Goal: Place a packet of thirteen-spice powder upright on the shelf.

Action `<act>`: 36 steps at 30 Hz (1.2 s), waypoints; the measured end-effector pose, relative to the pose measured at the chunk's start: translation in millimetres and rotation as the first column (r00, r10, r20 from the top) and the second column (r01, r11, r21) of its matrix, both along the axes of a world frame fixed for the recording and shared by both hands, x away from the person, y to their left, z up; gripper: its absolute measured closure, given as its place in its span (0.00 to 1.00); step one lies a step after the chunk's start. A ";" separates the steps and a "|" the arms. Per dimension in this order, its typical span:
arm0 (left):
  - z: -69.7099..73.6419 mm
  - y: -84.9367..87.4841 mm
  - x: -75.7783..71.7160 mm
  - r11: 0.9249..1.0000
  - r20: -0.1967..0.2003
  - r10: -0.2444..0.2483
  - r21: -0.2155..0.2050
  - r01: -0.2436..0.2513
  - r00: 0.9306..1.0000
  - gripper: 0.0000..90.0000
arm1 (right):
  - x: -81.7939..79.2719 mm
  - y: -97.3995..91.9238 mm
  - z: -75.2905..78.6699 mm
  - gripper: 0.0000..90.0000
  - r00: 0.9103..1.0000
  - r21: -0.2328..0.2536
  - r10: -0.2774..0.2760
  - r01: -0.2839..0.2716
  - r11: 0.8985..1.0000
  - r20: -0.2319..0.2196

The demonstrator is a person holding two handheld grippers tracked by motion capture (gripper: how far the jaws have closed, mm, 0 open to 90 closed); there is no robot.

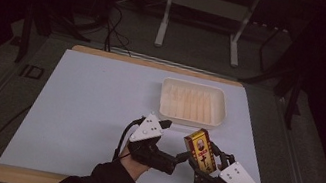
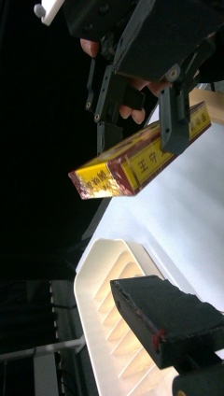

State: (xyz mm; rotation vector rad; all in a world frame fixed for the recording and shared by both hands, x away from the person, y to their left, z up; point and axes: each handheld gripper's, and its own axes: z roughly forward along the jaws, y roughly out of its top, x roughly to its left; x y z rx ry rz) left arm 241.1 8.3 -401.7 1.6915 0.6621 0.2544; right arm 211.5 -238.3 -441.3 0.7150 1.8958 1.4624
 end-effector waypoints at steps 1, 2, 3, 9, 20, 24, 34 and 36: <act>-0.5 -0.9 0.6 1.000 0.001 0.003 0.004 -0.003 1.000 0.02 | -0.5 0.0 0.1 0.35 1.000 0.006 0.007 -0.007 1.000 0.002; -1.2 -1.8 1.5 1.000 -0.003 0.000 0.003 0.000 1.000 0.02 | -1.2 0.3 -0.1 0.35 1.000 0.009 0.007 -0.007 1.000 0.009; -1.9 -2.9 2.4 1.000 -0.009 0.000 -0.001 0.000 1.000 0.02 | -1.6 0.6 -0.3 0.35 1.000 0.010 0.004 -0.004 1.000 0.015; -4.5 -9.8 9.7 0.998 -0.058 -0.040 -0.052 0.037 0.998 0.09 | -3.0 3.4 -1.9 0.35 0.999 -0.009 0.000 0.001 1.000 0.035; -5.3 -24.8 14.1 0.998 -0.107 -0.068 0.007 0.069 0.992 0.53 | -4.3 4.2 -1.7 0.35 0.998 -0.021 0.012 -0.010 1.000 0.056; -4.5 -27.4 11.9 0.997 -0.090 -0.065 0.030 0.068 0.994 0.61 | -5.2 5.6 -2.4 0.35 0.999 -0.028 0.015 -0.013 1.000 0.053; 0.1 -29.3 11.3 0.998 -0.133 -0.059 0.005 0.060 0.989 0.73 | -4.6 6.8 -3.5 0.35 0.999 -0.036 -0.010 0.012 0.999 0.052; 0.1 -29.3 11.3 0.998 -0.133 -0.059 0.005 0.060 0.989 0.74 | -4.5 6.7 -3.7 0.35 0.999 -0.034 -0.011 0.013 0.999 0.052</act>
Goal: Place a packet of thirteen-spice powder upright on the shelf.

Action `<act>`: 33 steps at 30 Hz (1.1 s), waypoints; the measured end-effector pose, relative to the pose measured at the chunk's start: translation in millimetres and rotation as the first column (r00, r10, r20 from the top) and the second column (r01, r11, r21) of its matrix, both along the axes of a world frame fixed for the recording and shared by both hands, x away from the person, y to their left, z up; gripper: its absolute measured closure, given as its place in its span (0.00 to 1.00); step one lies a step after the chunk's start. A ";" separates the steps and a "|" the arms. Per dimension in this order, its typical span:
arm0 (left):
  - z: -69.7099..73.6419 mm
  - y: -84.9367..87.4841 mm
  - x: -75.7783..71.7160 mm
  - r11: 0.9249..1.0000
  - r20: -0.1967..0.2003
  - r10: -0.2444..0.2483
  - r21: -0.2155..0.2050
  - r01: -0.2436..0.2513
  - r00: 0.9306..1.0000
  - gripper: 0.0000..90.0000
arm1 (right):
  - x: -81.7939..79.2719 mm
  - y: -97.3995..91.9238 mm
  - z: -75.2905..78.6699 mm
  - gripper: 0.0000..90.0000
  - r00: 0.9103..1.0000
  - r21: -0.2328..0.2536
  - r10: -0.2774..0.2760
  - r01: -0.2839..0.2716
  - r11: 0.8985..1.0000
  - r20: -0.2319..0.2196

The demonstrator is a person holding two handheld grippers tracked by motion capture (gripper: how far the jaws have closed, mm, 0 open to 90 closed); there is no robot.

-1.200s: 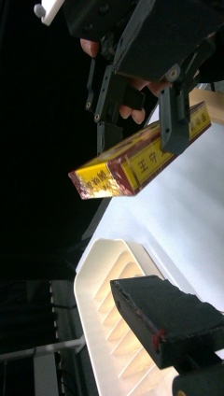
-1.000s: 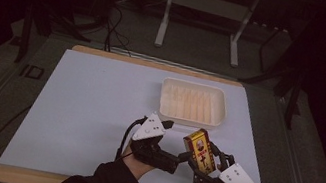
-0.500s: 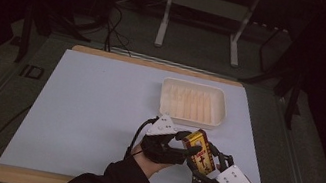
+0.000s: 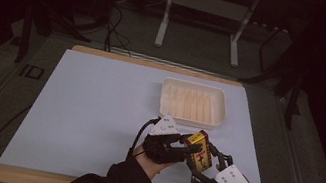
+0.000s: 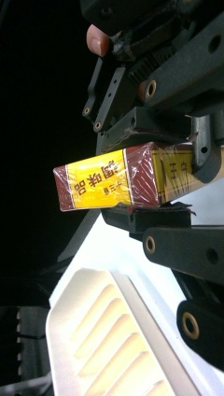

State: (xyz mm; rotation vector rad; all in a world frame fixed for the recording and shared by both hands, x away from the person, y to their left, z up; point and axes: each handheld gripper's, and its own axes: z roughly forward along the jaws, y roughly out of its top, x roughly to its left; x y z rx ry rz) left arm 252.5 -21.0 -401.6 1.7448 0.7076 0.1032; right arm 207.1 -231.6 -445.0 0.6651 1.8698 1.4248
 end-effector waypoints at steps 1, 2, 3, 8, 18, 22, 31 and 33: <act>0.8 -2.5 -0.5 1.000 0.000 0.009 0.005 -0.009 1.000 0.75 | 0.7 0.2 0.1 0.35 1.000 -0.001 -0.005 0.005 1.000 -0.007; 1.0 -3.2 -0.2 1.000 -0.003 0.010 0.007 -0.010 1.000 0.75 | 1.2 0.0 0.1 0.35 1.000 0.001 -0.007 0.007 1.000 -0.012; 1.3 -4.0 0.3 1.000 -0.007 0.011 0.009 -0.011 1.000 0.76 | 1.6 -0.3 0.1 0.34 1.000 0.003 -0.009 0.009 1.000 -0.020; 3.4 -8.4 0.1 0.999 0.025 0.021 0.047 -0.023 0.999 0.77 | 5.1 -2.9 0.4 0.30 0.999 0.022 0.003 -0.002 1.000 -0.053; 7.8 -11.3 0.2 0.998 0.034 0.016 0.065 -0.018 0.999 0.77 | 10.5 -0.4 0.3 0.14 0.997 -0.009 0.002 -0.003 1.000 -0.080; 15.5 -7.8 0.5 0.996 0.066 0.046 0.070 -0.051 0.997 0.77 | 14.2 -5.0 0.1 0.12 0.994 0.000 -0.001 0.001 1.000 -0.108; 23.8 3.3 8.5 0.991 0.075 0.116 0.061 -0.121 0.990 0.77 | 19.8 -13.0 2.5 0.12 0.991 0.016 0.012 -0.010 1.000 -0.134; 25.7 6.1 10.9 0.988 0.078 0.141 0.061 -0.145 0.987 0.77 | 21.3 -14.9 1.8 0.12 0.992 0.017 0.002 0.000 1.000 -0.127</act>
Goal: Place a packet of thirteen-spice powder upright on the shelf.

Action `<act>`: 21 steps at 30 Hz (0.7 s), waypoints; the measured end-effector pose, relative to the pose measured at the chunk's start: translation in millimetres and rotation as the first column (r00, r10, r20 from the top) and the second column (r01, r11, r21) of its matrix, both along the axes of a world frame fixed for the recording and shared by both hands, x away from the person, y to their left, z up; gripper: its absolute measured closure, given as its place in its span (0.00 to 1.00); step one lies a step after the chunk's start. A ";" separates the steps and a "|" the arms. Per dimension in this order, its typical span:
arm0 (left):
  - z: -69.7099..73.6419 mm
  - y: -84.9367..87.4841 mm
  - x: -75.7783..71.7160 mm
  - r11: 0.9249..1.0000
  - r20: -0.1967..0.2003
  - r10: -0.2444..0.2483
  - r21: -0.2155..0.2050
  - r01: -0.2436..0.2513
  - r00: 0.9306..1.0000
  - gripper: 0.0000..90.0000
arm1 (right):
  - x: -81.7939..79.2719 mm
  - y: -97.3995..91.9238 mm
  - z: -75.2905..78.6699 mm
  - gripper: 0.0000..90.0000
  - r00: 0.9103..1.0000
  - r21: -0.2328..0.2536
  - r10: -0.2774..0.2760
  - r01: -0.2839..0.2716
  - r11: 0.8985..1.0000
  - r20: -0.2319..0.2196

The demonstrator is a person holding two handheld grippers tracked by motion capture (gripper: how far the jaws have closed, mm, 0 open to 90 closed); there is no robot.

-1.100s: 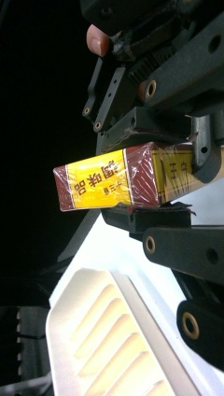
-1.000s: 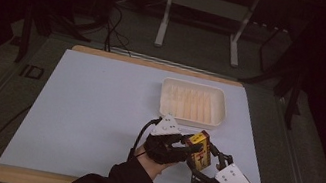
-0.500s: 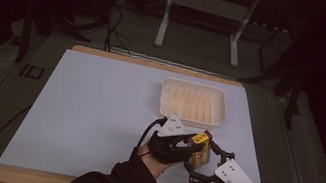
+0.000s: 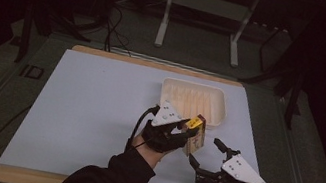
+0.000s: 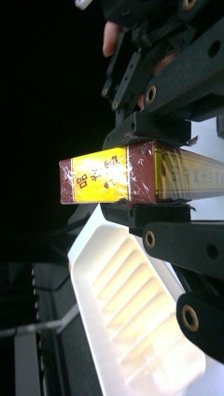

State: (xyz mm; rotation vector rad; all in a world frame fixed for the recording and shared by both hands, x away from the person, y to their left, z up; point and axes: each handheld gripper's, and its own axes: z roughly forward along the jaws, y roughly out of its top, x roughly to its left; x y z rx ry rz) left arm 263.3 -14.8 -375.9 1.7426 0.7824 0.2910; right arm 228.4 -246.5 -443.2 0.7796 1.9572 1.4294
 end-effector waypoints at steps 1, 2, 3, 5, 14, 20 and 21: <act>0.8 1.2 1.0 1.000 0.002 0.006 0.001 -0.006 1.000 0.77 | 0.0 0.0 0.0 0.12 1.000 0.000 0.000 0.000 1.000 0.000; 1.3 2.3 2.1 1.000 0.005 0.014 -0.003 -0.014 1.000 0.77 | 1.2 -1.6 -0.2 0.12 1.000 0.002 -0.001 0.001 1.000 0.002; 1.7 3.6 2.9 1.000 0.007 0.024 -0.007 -0.024 1.000 0.77 | 1.2 -1.6 -0.2 0.12 1.000 0.002 -0.001 0.001 1.000 0.002; 1.8 5.5 5.0 0.999 0.008 0.041 -0.010 -0.041 0.999 0.77 | 2.2 -3.9 -0.2 0.12 1.000 0.009 -0.002 0.002 1.000 0.011; 0.3 13.0 16.6 0.989 0.041 0.142 0.030 -0.144 0.989 0.77 | 4.6 -7.4 -1.1 0.12 1.000 0.004 -0.021 0.021 1.000 0.007; -4.2 21.0 26.2 0.972 0.077 0.233 0.004 -0.234 0.969 0.77 | 4.7 -7.4 -1.6 0.12 1.000 -0.001 -0.019 0.019 1.000 0.005; -5.3 22.1 28.5 0.969 0.081 0.247 -0.003 -0.248 0.966 0.77 | 4.7 -7.2 -1.9 0.12 1.000 -0.005 -0.019 0.019 1.000 0.005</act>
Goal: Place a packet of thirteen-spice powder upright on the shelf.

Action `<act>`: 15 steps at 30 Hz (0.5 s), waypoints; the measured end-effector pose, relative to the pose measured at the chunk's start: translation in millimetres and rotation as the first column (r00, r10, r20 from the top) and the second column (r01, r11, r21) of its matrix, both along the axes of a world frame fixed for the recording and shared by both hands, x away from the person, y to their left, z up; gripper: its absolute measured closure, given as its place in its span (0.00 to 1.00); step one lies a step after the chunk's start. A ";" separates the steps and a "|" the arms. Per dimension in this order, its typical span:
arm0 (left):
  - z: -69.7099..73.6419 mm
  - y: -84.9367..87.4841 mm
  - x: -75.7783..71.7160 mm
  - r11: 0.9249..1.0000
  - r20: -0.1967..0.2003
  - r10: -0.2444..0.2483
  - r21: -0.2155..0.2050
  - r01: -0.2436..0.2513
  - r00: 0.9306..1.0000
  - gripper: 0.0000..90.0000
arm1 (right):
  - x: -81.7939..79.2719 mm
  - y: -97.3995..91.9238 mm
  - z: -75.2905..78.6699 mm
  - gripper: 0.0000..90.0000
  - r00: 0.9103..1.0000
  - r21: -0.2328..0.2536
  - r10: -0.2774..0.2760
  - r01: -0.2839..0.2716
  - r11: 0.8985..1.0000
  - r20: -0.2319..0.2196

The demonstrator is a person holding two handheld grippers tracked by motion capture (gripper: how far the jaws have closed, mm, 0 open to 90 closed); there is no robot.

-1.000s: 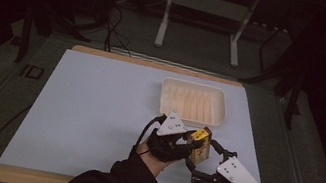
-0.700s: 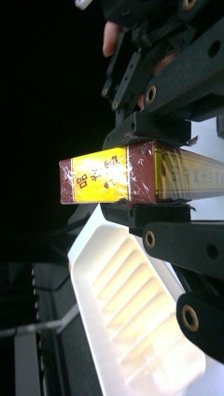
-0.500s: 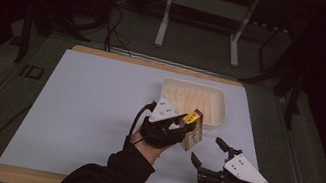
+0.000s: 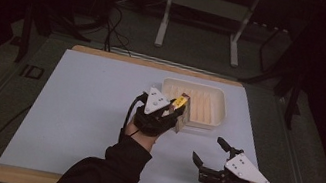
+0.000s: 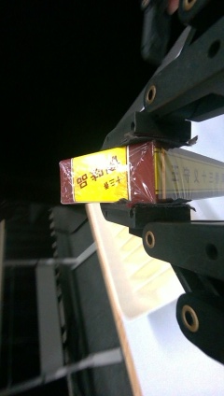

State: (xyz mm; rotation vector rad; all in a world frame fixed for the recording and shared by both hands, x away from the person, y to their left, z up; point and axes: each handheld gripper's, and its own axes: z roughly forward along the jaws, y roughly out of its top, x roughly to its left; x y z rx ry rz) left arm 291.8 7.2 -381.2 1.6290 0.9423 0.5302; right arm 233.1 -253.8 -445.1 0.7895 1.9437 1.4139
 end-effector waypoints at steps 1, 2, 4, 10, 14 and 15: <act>-0.7 1.0 2.1 1.000 0.002 0.010 -0.004 -0.010 1.000 0.76 | 0.0 0.1 -0.3 0.12 1.000 -0.001 0.000 0.000 1.000 0.001; -1.4 2.1 4.7 1.000 0.001 0.027 -0.016 -0.027 1.000 0.77 | -0.2 0.4 -0.5 0.12 1.000 -0.005 -0.001 0.001 1.000 0.001; -2.1 4.1 11.3 0.998 0.000 0.058 -0.026 -0.058 0.998 0.76 | -0.5 1.3 -0.8 0.12 1.000 -0.014 -0.001 0.001 1.000 0.004; -3.4 4.2 27.5 0.989 0.016 0.149 -0.016 -0.149 0.989 0.76 | -0.7 2.1 -1.6 0.12 1.000 -0.018 0.008 -0.008 1.000 0.006; -5.0 -0.1 36.8 0.982 0.039 0.187 -0.005 -0.187 0.982 0.77 | -0.9 2.6 -2.2 0.12 1.000 -0.023 0.005 -0.005 1.000 0.005; -5.5 -1.9 39.3 0.981 0.041 0.195 -0.002 -0.195 0.980 0.77 | -1.1 2.5 -2.0 0.12 1.000 -0.022 0.002 -0.002 1.000 0.008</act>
